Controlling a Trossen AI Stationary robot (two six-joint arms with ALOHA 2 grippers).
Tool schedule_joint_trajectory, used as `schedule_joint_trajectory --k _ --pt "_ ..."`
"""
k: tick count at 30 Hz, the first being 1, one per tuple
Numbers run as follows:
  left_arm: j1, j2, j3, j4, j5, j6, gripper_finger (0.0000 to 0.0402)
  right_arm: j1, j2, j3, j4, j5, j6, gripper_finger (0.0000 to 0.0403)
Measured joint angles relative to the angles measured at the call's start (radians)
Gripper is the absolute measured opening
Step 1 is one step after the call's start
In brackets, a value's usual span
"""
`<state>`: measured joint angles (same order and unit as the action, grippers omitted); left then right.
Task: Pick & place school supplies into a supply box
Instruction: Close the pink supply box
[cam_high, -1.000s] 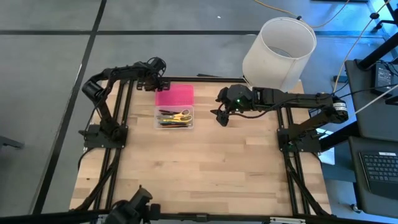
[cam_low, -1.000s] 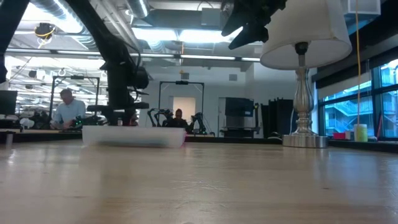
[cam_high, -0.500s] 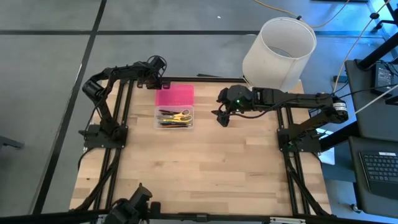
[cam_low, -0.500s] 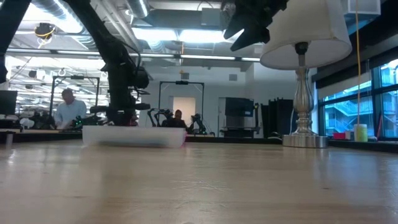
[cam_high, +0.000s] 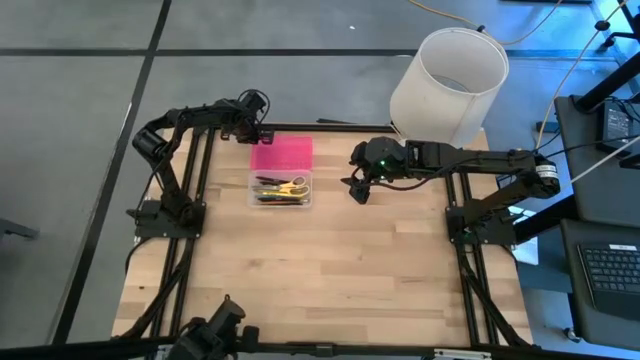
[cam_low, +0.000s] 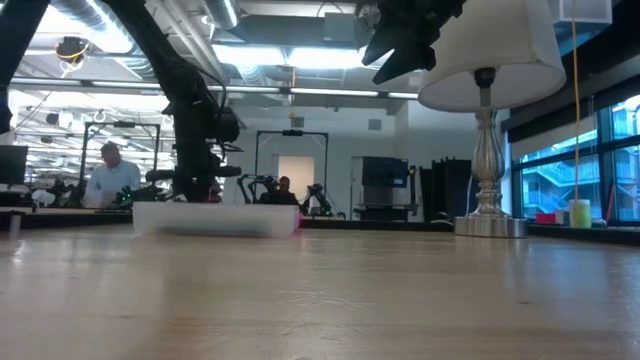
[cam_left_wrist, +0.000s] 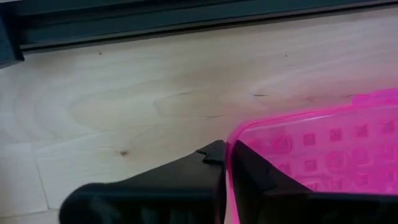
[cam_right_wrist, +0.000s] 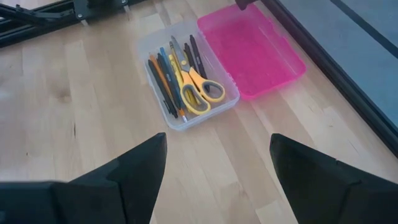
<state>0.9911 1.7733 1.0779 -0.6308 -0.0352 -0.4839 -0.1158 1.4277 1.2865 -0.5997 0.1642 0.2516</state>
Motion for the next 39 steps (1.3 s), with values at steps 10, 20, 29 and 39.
schedule_joint_trajectory --k 10,20,29,39 --pt "-0.031 -0.015 0.000 0.000 -0.034 0.000 0.0004 0.000 0.000 0.000 -0.008 0.000 0.000 0.0289" --pt "-0.085 -0.122 -0.001 -0.001 -0.056 0.000 0.0003 0.000 0.000 0.000 -0.006 0.001 -0.002 0.0289" --pt "-0.183 -0.240 -0.001 -0.060 -0.118 0.016 0.0004 0.000 0.000 0.000 -0.005 0.001 -0.004 0.0289" --pt "-0.362 -0.281 -0.017 -0.168 -0.262 -0.085 0.0004 0.000 0.000 0.000 -0.013 0.001 -0.045 0.0289"
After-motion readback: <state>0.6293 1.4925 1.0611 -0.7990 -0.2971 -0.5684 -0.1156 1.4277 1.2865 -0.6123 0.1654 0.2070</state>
